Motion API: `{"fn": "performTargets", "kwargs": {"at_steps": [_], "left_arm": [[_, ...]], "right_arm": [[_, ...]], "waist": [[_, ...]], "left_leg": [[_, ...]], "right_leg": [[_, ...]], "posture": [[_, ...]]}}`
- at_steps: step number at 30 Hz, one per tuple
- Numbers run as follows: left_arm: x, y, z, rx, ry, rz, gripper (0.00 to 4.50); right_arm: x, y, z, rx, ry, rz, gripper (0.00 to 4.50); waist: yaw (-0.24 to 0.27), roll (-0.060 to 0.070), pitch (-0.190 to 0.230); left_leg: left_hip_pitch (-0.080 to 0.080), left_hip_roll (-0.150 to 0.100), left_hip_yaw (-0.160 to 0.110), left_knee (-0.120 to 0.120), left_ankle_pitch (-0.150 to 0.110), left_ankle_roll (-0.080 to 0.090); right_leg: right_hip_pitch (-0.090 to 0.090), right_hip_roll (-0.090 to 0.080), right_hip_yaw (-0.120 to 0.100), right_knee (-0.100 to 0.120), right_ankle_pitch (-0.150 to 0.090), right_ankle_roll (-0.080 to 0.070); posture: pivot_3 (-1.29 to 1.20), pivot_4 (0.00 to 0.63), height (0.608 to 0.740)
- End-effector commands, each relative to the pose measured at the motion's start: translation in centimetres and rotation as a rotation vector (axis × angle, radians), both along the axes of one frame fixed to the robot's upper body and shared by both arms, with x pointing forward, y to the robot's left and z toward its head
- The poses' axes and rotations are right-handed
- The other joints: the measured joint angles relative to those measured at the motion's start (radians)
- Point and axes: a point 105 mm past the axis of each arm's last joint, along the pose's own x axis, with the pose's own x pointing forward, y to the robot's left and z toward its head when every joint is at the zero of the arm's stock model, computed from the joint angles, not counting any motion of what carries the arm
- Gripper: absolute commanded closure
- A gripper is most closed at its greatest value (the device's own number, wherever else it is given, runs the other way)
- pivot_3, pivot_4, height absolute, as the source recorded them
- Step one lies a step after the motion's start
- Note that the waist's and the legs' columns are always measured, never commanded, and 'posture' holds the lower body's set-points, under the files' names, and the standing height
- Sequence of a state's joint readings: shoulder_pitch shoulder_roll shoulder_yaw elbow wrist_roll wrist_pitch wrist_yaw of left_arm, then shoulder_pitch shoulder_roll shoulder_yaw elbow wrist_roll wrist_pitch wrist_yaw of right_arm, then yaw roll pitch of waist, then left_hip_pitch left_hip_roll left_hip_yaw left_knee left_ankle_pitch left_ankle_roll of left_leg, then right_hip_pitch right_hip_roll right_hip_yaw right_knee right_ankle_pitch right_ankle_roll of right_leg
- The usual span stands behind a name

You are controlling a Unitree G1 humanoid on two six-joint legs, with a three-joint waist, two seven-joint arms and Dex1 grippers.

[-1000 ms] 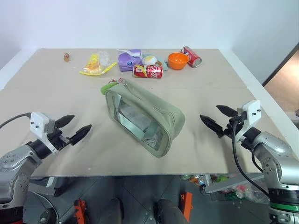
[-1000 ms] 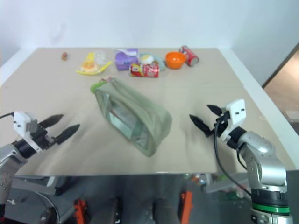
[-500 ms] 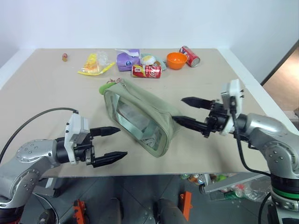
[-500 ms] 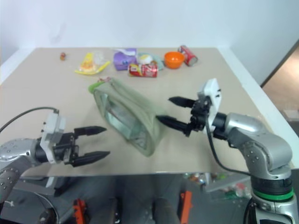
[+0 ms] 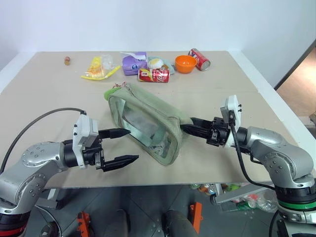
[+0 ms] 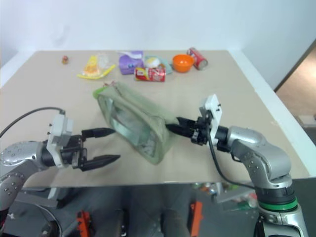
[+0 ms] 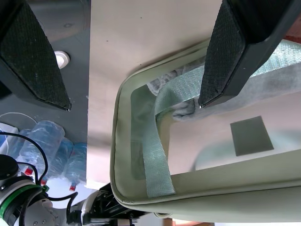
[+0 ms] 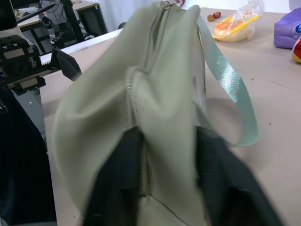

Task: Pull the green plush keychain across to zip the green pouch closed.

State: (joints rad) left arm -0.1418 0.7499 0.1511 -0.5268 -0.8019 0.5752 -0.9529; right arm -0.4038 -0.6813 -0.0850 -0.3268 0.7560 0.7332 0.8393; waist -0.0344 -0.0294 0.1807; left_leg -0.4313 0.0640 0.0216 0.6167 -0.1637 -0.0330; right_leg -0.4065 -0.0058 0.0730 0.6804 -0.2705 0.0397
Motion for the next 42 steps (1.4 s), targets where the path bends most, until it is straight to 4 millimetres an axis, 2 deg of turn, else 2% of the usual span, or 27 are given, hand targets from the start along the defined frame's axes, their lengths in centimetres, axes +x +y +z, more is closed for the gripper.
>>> {"fn": "performTargets", "kwargs": {"at_steps": [1, 7, 11, 15, 20, 22, 23, 26, 27, 28, 34, 37, 40, 42], "left_arm": [[-0.3, -0.3, 0.5, -0.007, -0.035, -0.004, 0.00], [0.0, -0.4, 0.8, -0.012, -0.044, 0.002, 0.00], [-0.1, -0.9, 0.8, -0.018, -0.045, -0.020, 0.00], [-0.1, -1.3, 0.8, -0.023, -0.047, -0.033, 0.00], [-0.2, -1.4, 0.8, -0.021, -0.046, -0.033, 0.00], [-0.2, -1.3, 0.7, -0.019, -0.045, -0.028, 0.00], [-0.3, -1.3, 0.7, -0.018, -0.044, -0.027, 0.00], [-0.4, -1.4, 0.7, -0.018, -0.043, -0.026, 0.00], [-0.4, -1.4, 0.7, -0.017, -0.043, -0.026, 0.00], [-0.4, -1.4, 0.7, -0.017, -0.041, -0.027, 0.00], [-0.1, -1.3, 0.6, -0.013, -0.037, -0.026, 0.00], [0.1, -1.2, 0.7, -0.015, -0.036, -0.026, 0.00], [0.1, -1.2, 0.8, -0.011, -0.037, -0.032, 0.00], [0.3, -1.2, 0.9, -0.011, -0.040, -0.032, 0.00]], "right_arm": [[-0.2, -0.1, 0.6, -0.013, -0.033, 0.032, 4.40], [1.0, -1.7, 0.8, -0.143, -0.097, 0.085, 4.47], [4.2, -2.9, 2.4, -0.277, -0.209, 0.128, 4.47], [7.3, -3.0, 3.8, -0.368, -0.281, 0.161, 4.47], [8.8, -3.0, 4.0, -0.425, -0.286, 0.202, 4.47], [9.0, -3.3, 3.9, -0.421, -0.265, 0.203, 3.78], [9.1, -3.5, 4.1, -0.408, -0.272, 0.189, 3.60], [9.3, -4.6, 5.5, -0.321, -0.293, 0.107, 2.57], [9.2, -5.0, 5.9, -0.292, -0.284, 0.086, 2.37], [9.1, -5.5, 6.6, -0.260, -0.296, 0.050, 1.89], [6.7, -8.3, 10.0, -0.096, -0.300, -0.099, 0.05], [4.2, -8.3, 10.0, -0.050, -0.266, -0.119, 0.05], [1.9, -6.9, 8.4, -0.028, -0.194, -0.098, 0.05], [0.5, -5.0, 6.5, -0.040, -0.167, -0.066, 0.05]], "waist": [[0.000, 0.000, 0.000], [0.000, 0.000, 0.000], [-0.006, 0.000, 0.001], [-0.012, 0.000, 0.001], [-0.013, 0.000, 0.001], [-0.013, 0.000, 0.001], [-0.013, 0.000, 0.001], [-0.014, 0.001, 0.001], [-0.013, 0.001, 0.001], [-0.013, 0.001, 0.001], [-0.009, 0.001, 0.001], [-0.009, 0.001, 0.001], [-0.009, 0.001, 0.001], [-0.013, 0.001, 0.001]], "left_leg": [[0.000, 0.000, 0.000, 0.000, 0.000, 0.000], [0.000, 0.000, 0.000, 0.000, 0.000, 0.000], [0.001, 0.000, 0.002, 0.001, 0.000, 0.000], [0.001, 0.000, 0.003, 0.001, 0.000, 0.000], [0.001, 0.000, 0.003, -0.001, -0.001, 0.001], [0.001, 0.000, 0.003, -0.001, -0.002, 0.001], [0.001, 0.000, 0.003, -0.001, -0.003, 0.001], [0.001, 0.000, 0.003, -0.001, -0.003, 0.001], [0.001, 0.000, 0.003, -0.001, -0.004, 0.001], [0.000, 0.000, 0.003, -0.001, -0.004, 0.001], [0.000, -0.001, 0.002, 0.000, -0.004, 0.001], [0.000, -0.001, 0.002, 0.000, -0.004, 0.001], [0.000, 0.000, 0.001, -0.001, -0.004, 0.001], [0.000, 0.000, 0.001, -0.001, -0.004, 0.001]], "right_leg": [[0.000, 0.000, 0.000, 0.000, 0.000, 0.000], [0.000, 0.000, 0.000, 0.000, 0.000, -0.001], [0.000, 0.000, 0.001, 0.000, 0.000, -0.002], [0.000, 0.000, 0.001, 0.000, 0.001, -0.003], [-0.001, 0.001, 0.001, 0.000, 0.001, -0.001], [-0.001, 0.001, 0.001, 0.000, 0.002, -0.006], [-0.001, 0.001, 0.001, 0.000, 0.002, -0.006], [-0.001, 0.000, 0.002, 0.000, 0.002, -0.006], [-0.001, 0.000, 0.002, 0.000, 0.002, -0.006], [-0.001, 0.000, 0.002, 0.000, 0.002, -0.006], [-0.001, -0.001, 0.001, 0.000, 0.001, -0.006], [-0.001, 0.000, 0.001, 0.000, 0.001, -0.006], [0.000, 0.000, 0.001, 0.001, 0.000, -0.003], [-0.001, 0.000, 0.001, 0.001, -0.001, -0.003]], "posture": [[0.00, 0.150, 0.740], [0.00, 0.150, 0.740], [0.00, 0.150, 0.740], [0.00, 0.150, 0.740], [0.00, 0.150, 0.740], [0.00, 0.150, 0.740], [0.00, 0.150, 0.740], [0.00, 0.150, 0.740], [0.00, 0.150, 0.740], [0.00, 0.150, 0.740], [0.00, 0.150, 0.740], [0.00, 0.150, 0.740], [0.00, 0.150, 0.740], [0.00, 0.150, 0.740]]}}
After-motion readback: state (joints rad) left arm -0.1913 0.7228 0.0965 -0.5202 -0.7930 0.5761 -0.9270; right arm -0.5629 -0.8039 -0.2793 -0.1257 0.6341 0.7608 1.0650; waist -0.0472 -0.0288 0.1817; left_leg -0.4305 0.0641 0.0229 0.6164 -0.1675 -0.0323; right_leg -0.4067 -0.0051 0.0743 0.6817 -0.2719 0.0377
